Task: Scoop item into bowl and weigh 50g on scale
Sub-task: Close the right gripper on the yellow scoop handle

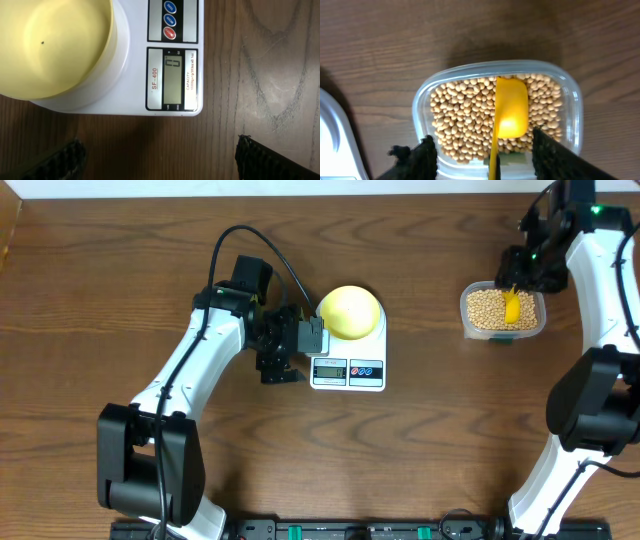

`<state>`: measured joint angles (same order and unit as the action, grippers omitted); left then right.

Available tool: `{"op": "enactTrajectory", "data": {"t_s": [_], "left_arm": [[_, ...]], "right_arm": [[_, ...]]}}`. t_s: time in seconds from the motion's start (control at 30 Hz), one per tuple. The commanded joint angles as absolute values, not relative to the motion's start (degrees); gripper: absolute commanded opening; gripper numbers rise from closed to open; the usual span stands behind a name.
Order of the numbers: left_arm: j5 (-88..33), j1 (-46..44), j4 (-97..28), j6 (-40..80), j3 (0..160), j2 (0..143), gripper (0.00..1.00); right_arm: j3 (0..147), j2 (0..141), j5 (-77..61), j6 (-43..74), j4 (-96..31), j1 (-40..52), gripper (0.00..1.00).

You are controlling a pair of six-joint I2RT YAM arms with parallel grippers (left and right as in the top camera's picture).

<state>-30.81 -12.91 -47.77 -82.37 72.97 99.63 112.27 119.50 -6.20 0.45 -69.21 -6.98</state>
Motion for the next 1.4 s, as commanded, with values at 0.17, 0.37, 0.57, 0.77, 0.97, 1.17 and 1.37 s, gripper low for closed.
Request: {"op": "enactTrajectory", "data": {"t_s": [0.17,0.37,0.57,0.77,0.97,1.17,1.37], "left_arm": [[-31.7,-13.0,-48.1,-82.8,72.5,99.9,0.97],[-31.7,-13.0,-48.1,-82.8,72.5,99.9,0.98],[-31.7,-13.0,-48.1,-82.8,72.5,99.9,0.98],[-31.7,-13.0,-48.1,-82.8,72.5,99.9,0.98],[-31.7,-13.0,-48.1,-82.8,72.5,99.9,0.97],[-31.7,-13.0,-48.1,-82.8,72.5,99.9,0.97],[-31.7,-13.0,-48.1,-82.8,72.5,99.9,0.98]], "right_arm": [[109.0,119.2,-5.0,-3.5,-70.1,-6.8,0.87],[106.1,119.2,-5.0,-3.5,-65.7,-6.9,0.24],[106.1,119.2,-4.5,-3.5,-64.4,-6.9,0.02],[106.1,119.2,-2.7,-3.5,-65.9,-6.9,0.16],[105.9,119.2,-2.7,-3.5,-66.9,-6.9,0.09],[105.6,119.2,-2.7,-3.5,-67.2,-6.9,0.09],[104.4,119.2,-2.7,-3.2,-66.4,-6.9,0.08]]}}
